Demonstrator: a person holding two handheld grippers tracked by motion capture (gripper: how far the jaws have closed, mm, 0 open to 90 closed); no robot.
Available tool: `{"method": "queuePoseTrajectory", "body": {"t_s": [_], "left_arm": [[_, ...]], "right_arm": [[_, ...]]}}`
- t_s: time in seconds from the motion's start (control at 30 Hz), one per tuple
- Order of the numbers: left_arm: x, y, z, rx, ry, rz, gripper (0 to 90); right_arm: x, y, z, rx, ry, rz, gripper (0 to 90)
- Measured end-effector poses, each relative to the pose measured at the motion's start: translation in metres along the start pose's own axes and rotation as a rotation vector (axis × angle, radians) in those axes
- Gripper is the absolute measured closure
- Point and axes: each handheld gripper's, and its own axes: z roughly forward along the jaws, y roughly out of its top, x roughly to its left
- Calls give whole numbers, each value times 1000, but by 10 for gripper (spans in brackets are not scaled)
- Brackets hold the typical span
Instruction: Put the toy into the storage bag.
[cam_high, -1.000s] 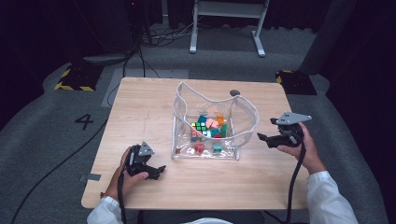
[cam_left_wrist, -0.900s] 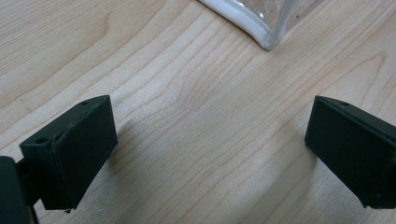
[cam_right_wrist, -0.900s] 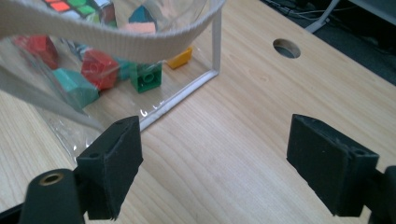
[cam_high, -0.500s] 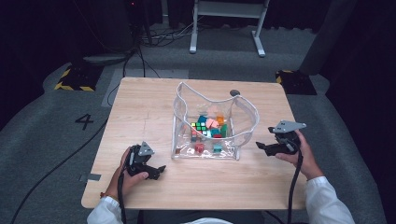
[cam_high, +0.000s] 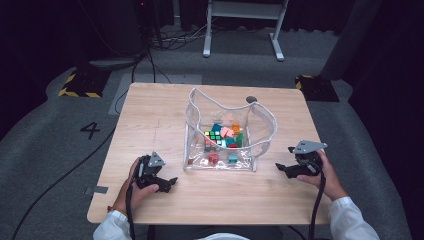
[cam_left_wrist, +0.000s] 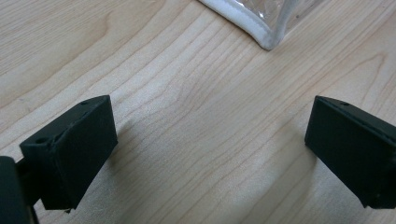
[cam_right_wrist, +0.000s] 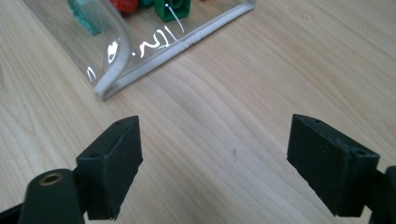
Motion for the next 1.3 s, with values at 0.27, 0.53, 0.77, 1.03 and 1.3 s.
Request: {"method": "queuePoseTrajectory", "body": {"t_s": [0.27,0.53,0.77,1.03,1.3], "left_arm": [[0,0,0,0,0,0,24],[0,0,0,0,0,0,24],[0,0,0,0,0,0,24],[0,0,0,0,0,0,24],[0,0,0,0,0,0,24]], "right_arm": [[4,-21,-1,7,6,19,175],[5,-41,-6,5,13,61,170],[5,-60,-9,13,7,89,169],[4,-76,-13,14,-4,114,166],[1,-90,-17,-32,0,212,159]]}}
